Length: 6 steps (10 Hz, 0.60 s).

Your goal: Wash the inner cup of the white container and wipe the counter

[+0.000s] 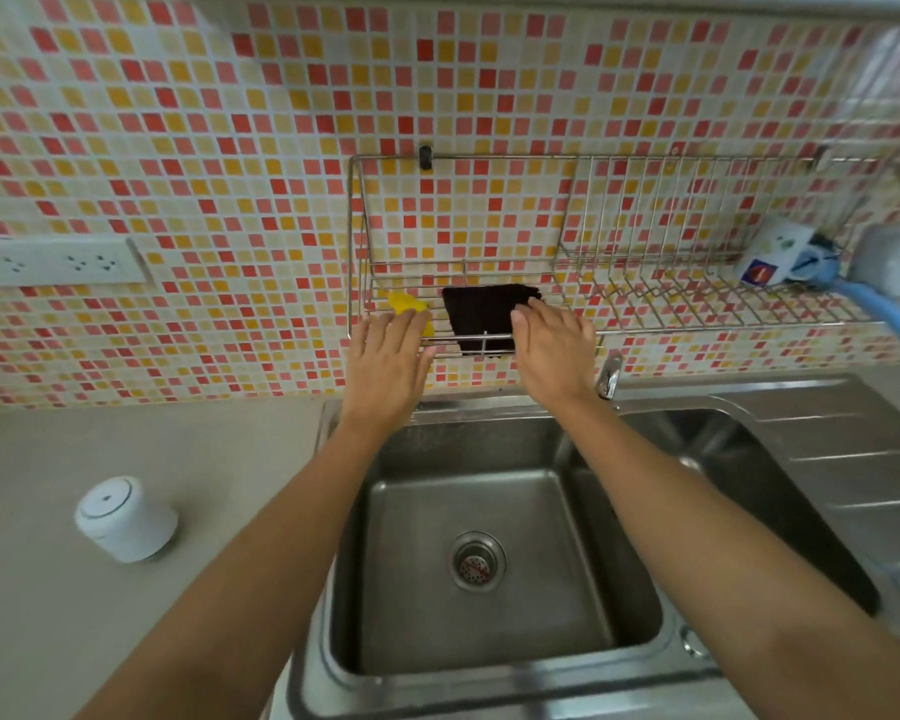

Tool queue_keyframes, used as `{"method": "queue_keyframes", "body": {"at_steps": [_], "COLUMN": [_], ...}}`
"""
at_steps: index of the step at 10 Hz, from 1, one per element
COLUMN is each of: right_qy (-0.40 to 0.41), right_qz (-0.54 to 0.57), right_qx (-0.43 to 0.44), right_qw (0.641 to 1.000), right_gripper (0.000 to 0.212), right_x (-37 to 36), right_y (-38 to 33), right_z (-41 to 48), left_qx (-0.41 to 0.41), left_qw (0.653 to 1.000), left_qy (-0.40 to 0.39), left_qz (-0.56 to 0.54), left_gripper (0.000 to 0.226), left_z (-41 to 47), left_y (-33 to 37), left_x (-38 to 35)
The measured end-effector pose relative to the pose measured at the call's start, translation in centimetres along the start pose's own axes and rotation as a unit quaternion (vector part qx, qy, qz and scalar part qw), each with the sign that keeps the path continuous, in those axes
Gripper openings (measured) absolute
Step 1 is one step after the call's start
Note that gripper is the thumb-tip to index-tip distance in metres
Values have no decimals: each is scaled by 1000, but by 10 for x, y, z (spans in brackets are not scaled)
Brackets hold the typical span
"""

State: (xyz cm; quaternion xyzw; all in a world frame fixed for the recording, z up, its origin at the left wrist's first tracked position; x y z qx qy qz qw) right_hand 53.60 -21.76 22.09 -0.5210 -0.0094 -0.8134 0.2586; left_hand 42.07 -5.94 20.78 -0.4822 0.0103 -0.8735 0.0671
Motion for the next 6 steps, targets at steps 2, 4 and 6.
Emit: {"method": "queue_keyframes", "body": {"at_steps": [2, 4, 6], "right_qy": [-61, -137, -193], "right_qz": [-25, -40, -26], "right_qx": [-3, 13, 18], "right_qw": [998, 990, 981], "right_gripper": [58, 59, 56], "right_x": [-2, -8, 12], "right_y": [0, 1, -13], "right_z": [-22, -52, -78], "left_qx": [-8, -5, 12], "left_qw": [997, 991, 983], "left_qy": [-80, -136, -178], "left_qz": [0, 7, -30], "left_gripper": [61, 63, 58], "left_z": [-25, -36, -63], "left_y": [-3, -2, 18], "left_x": [-4, -2, 8]}}
Point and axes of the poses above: each hand's wrist, its own z-axis towards the middle knuckle, its own x-axis out of the back of the hand, y = z × x, the point moved 10 cm from there along z, towards the middle knuckle, and after that the axes turned 10 degrees about -x, right-handed, at the moved point
